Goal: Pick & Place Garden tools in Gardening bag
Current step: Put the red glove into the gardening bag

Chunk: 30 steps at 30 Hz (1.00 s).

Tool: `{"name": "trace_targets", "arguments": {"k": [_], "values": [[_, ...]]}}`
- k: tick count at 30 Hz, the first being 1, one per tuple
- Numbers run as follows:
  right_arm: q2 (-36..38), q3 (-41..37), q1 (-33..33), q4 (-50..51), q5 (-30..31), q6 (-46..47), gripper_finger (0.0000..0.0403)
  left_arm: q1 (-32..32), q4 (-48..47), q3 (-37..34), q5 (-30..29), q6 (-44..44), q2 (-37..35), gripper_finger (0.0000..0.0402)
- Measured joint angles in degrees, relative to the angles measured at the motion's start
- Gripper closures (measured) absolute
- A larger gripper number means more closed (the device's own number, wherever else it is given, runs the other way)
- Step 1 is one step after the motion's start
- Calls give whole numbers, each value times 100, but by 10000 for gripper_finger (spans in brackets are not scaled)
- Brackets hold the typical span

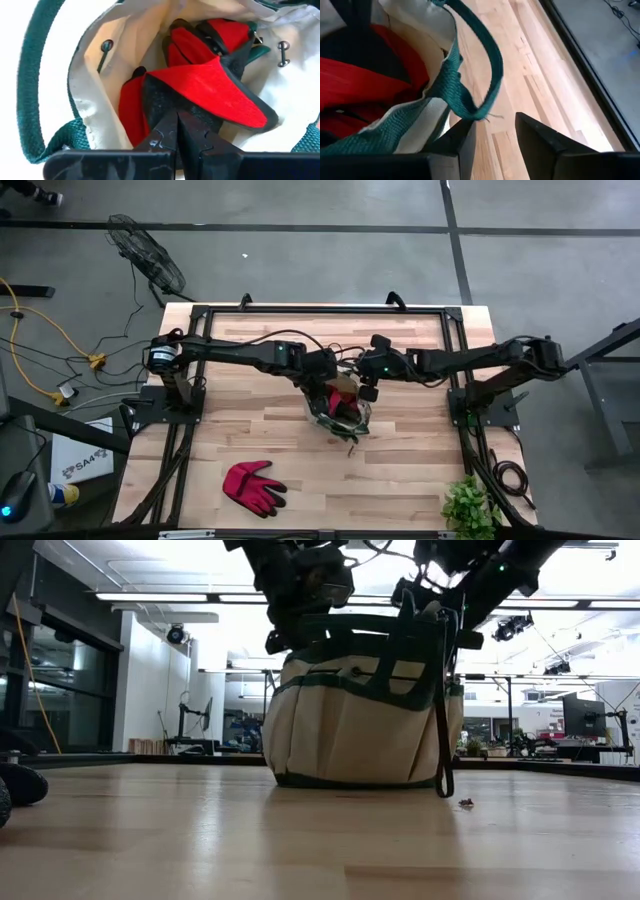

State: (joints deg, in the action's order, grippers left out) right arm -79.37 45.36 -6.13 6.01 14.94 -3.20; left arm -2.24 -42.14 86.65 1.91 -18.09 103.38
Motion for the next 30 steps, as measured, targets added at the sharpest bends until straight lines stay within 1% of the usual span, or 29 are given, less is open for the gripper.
{"name": "trace_targets", "arguments": {"k": [8,13,15,20,22,26,30], "values": [[598,0,0,585,-6,54,273,0,-6,0,-61,-15,-5,401],[1024,0,0,1193,-52,584,273,0,-31,0,-138,-19,-5,401],[1199,0,0,1416,-222,846,273,-1,-49,0,-144,-19,-5,401],[1679,0,2,1944,-872,1445,273,-2,-58,-2,-154,-32,-5,401],[1882,-75,2,2031,-1072,1567,273,-2,-57,-2,-266,-32,-5,401],[2415,-465,0,2054,-1329,1932,275,-2,-43,-6,-408,-30,-97,401],[3113,-1033,25,1878,-1387,2412,282,-2,-111,-4,-551,-28,-173,401]]}}
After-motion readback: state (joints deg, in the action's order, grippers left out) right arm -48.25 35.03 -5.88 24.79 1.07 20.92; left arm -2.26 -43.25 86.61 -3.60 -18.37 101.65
